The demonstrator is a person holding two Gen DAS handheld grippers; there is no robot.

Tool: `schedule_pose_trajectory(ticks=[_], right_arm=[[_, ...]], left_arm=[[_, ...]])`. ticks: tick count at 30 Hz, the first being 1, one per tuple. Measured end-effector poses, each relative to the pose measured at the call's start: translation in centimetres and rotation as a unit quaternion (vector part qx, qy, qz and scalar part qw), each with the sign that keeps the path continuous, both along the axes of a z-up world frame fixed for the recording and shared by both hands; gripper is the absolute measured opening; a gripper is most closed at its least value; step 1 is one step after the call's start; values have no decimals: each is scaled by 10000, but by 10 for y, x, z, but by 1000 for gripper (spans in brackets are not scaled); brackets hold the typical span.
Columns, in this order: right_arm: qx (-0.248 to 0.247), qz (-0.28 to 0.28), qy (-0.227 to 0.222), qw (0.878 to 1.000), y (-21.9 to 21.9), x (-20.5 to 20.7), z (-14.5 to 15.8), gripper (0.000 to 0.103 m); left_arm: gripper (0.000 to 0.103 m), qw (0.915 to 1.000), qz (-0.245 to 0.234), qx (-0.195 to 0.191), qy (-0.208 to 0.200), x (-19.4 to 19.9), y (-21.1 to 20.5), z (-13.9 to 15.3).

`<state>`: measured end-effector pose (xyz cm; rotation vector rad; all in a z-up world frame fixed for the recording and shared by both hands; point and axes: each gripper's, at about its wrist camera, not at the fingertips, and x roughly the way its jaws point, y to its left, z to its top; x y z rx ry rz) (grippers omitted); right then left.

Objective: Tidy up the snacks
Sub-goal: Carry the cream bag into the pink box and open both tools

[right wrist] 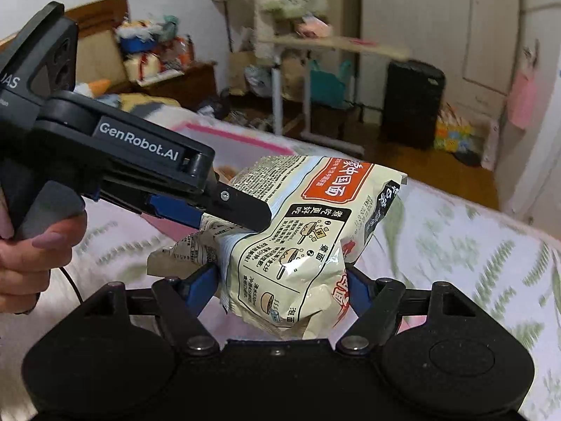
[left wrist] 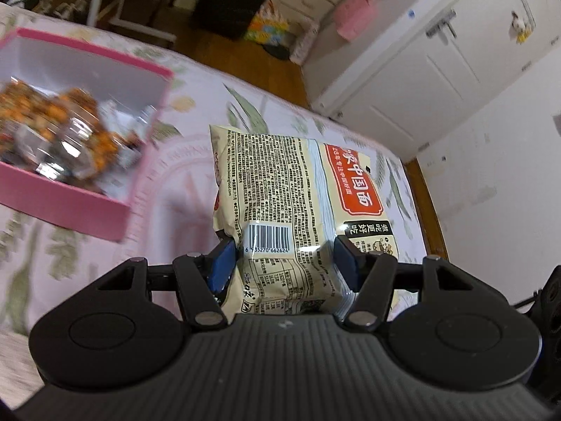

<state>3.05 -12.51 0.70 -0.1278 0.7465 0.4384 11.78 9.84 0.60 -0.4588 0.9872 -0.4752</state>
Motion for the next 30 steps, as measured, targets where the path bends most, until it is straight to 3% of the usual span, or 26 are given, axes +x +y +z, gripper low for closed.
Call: schedule_pose_trajectory(ticks=[4,10,22,25,27,30], right_arm=[[215,277,-331,9988,26,21,4,80],[504,537,-421,9964,60,67,-12,80],[1132,689,323,9907,107,144,-77,80],[1053,618,590,9908,119,154,-94,82],[785,618,455,9940,126,147,-96,81],[543,666,113,9962,124,132,-85,82]], left_arm=[[59,9992,272,136,-262,10,34,16],[59,9966,625,393,-371,45,77,16],[59,9909,841,1040,151,122,123,-27],[59,9871,887,1330,22,131,124,-44],[59,9840,1032,1449,-74,130,124,-52],[59,9836,1438,1074,-195,119,131,-53]])
